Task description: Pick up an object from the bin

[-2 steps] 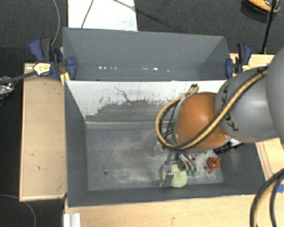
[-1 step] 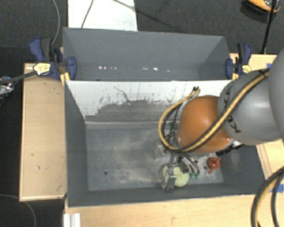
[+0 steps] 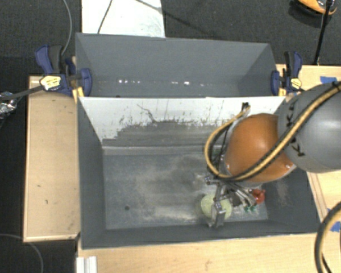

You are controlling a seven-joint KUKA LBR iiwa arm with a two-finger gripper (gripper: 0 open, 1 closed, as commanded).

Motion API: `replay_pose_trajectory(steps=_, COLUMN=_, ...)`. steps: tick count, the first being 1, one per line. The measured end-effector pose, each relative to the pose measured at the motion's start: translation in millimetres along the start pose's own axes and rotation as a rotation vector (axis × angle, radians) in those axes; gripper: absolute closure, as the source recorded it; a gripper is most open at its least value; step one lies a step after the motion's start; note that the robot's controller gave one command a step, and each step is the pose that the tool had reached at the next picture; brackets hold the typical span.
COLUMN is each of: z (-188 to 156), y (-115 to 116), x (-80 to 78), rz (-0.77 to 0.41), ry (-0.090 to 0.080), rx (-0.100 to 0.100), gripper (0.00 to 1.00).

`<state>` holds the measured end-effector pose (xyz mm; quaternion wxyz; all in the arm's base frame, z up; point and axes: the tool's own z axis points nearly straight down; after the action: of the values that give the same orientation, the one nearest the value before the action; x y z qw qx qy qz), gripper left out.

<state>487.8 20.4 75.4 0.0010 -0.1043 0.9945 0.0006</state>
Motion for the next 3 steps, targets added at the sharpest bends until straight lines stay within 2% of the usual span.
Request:
replay_pose_trajectory(steps=1, z=0.5, y=-20.1, x=5.4, rz=0.013, ry=0.001, rx=0.002, gripper=0.0)
replay_pose_trajectory(steps=2, z=5.2, y=-41.7, x=17.7, rz=-0.071, ry=0.003, rx=-0.001, gripper=1.0)
replay_pose_trajectory(steps=3, z=5.2, y=-41.8, x=17.8, rz=-0.069, ry=0.003, rx=-0.001, gripper=1.0)
